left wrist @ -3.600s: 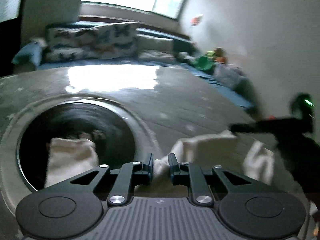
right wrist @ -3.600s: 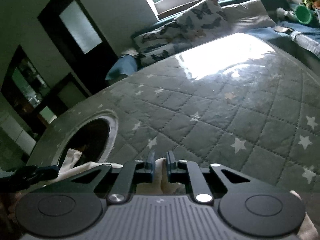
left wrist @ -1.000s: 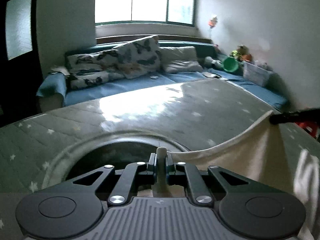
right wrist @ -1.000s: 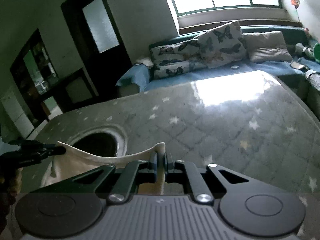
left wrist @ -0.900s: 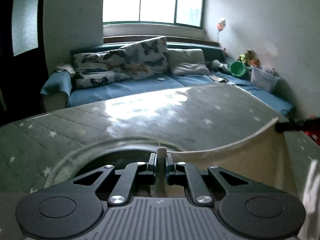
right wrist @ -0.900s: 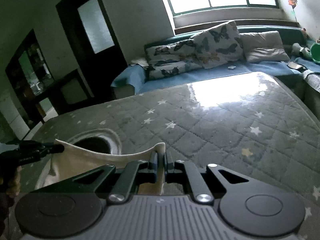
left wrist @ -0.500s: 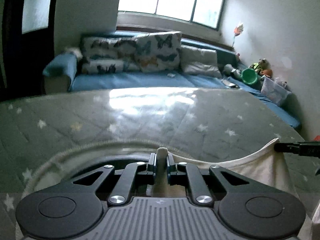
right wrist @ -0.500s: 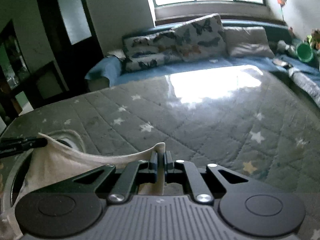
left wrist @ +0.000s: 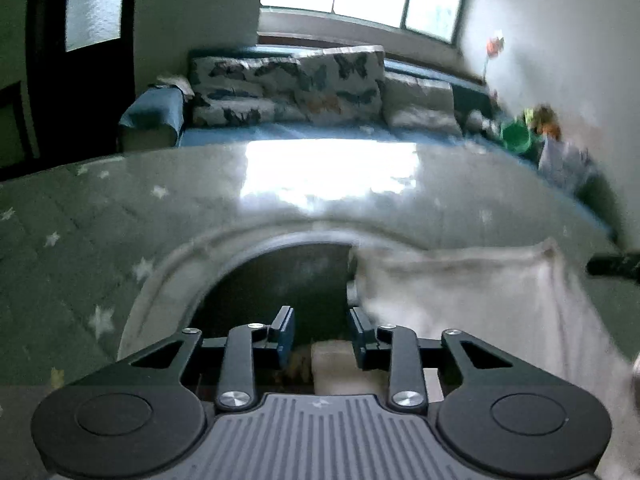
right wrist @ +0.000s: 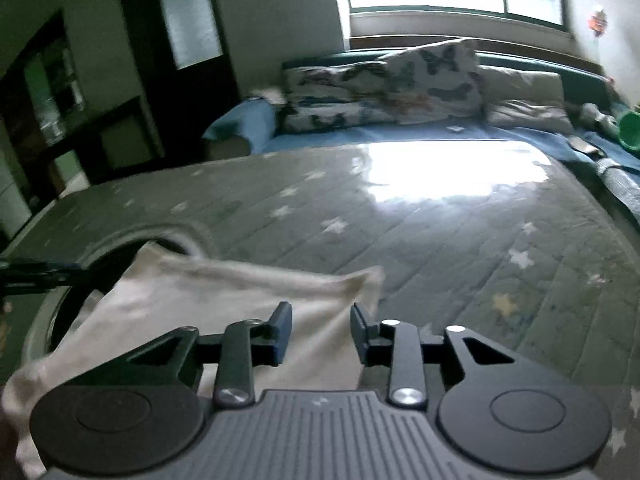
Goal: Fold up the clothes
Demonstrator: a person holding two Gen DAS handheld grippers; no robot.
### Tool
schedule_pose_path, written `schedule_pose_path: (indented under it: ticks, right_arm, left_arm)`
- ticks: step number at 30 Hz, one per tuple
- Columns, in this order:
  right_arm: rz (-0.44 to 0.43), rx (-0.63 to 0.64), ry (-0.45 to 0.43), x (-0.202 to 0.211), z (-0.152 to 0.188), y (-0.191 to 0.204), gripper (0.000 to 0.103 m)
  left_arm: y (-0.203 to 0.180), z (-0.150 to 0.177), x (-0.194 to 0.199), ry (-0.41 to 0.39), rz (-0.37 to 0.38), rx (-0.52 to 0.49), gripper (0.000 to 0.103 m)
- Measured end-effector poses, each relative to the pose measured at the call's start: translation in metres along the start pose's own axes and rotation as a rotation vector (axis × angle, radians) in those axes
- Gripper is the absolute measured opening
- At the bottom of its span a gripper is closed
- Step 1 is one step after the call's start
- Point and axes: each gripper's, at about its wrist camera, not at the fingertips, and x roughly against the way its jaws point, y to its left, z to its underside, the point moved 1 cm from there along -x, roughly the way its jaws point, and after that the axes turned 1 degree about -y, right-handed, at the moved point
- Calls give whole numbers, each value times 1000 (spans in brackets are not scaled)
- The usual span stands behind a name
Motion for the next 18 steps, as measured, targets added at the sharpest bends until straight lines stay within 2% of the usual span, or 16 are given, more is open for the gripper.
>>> schedule_pose_path:
  ticks: [5, 8, 9, 10, 12, 15, 18]
  right_arm:
    - [-58, 34, 21, 19, 20, 24, 37]
    - [-82, 44, 30, 30, 30, 34, 41]
    - [-85, 47, 33, 32, 33, 36, 43]
    - [-86, 51, 37, 34, 36, 38, 43]
    - [-81, 69, 47, 36, 41, 42, 44]
    - [-74, 99, 65, 35, 52, 48, 54]
    - [-66, 133, 76, 36, 65, 53, 57]
  left_arm:
    - [-9, 12, -9, 38, -21, -2, 38]
    - [-9, 15, -14, 38, -14, 11, 34]
    - [-7, 15, -15, 35, -6, 18, 24]
    - [-7, 15, -15, 34, 4, 27, 18]
    - [-7, 16, -13, 17, -22, 38, 8]
    - [-2, 17, 1, -31, -69, 76, 6]
    - [4, 22, 31, -116, -150, 103, 5]
